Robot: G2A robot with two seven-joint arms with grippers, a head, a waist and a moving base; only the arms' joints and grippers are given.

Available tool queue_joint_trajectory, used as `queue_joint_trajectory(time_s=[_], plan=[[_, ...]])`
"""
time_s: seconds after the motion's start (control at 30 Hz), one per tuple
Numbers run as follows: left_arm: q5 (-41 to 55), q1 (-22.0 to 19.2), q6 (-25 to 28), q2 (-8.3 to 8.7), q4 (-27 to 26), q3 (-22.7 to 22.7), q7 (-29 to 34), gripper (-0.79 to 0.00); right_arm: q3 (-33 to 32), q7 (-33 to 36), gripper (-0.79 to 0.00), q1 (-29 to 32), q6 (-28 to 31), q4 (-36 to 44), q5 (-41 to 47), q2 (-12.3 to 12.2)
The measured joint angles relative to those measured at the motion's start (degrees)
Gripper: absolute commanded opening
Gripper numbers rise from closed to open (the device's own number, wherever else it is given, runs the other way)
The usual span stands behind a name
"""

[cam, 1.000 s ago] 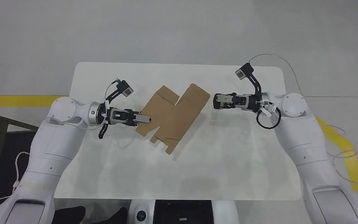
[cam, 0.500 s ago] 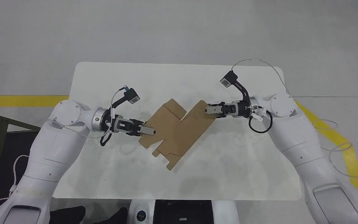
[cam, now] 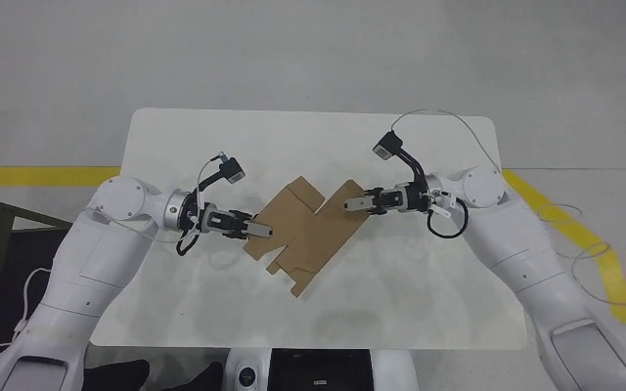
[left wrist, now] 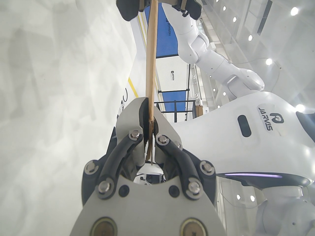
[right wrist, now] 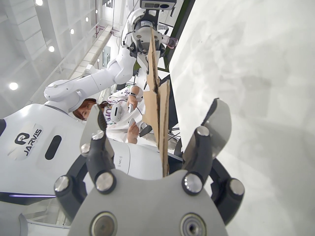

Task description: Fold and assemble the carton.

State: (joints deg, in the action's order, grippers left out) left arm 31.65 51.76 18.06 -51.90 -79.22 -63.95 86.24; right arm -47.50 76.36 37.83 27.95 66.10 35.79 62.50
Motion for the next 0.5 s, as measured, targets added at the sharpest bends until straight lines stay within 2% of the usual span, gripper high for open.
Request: queue_joint_trajectory(time_s=[0.3, 0.37, 0.47, 0.5], plan=[[0.2, -1.0, 0.5, 0.53, 0.5, 1.6, -0.5, -0.785, 2.7, -1.1, -0.296, -1.0, 1.1, -0.3, 1.4, -0.5], [0.2, -1.1, 0.7, 0.64, 0.6, 1.9, -0.7, -0.785, 3.2, -1.3, -0.394, -1.2, 1.3, -0.4, 1.5, -0.6], [0.4, -1.4, 0.8, 0.8, 0.7, 2.4, -0.8, -0.785, 3.9, -1.6, -0.502, -1.5, 1.6, -0.6, 1.6, -0.8], [0.5, -1.5, 0.9, 0.88, 0.8, 2.6, -0.9, -0.785, 4.2, -1.7, -0.563, -1.6, 1.7, -0.7, 1.7, -0.8]])
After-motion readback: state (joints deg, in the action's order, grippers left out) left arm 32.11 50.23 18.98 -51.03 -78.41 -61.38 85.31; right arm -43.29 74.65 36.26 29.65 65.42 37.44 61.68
